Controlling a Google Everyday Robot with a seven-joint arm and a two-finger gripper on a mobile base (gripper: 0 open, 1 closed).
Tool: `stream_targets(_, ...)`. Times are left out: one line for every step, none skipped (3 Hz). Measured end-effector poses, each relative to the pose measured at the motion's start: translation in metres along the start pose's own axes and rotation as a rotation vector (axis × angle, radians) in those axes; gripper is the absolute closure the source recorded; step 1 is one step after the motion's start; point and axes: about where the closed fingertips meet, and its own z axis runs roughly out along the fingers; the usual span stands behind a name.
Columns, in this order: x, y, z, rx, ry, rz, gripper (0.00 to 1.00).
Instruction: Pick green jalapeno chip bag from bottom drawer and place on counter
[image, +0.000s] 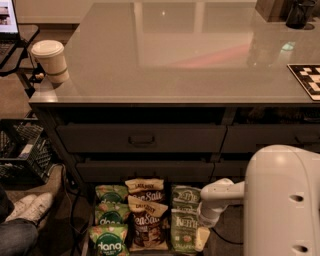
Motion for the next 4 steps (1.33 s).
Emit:
stream_targets(-0.012, -0.011, 0.018, -0.013, -0.005, 0.013, 0.0)
stream_targets(-0.018, -0.023, 0.031, -0.02, -0.001, 0.028, 0.0)
stream_targets(-0.021, -0.036, 0.042, -0.032, 0.006, 0.045, 0.0)
stream_targets(-0.024, -0.035, 0.058, -0.07, 0.016, 0.052, 0.18)
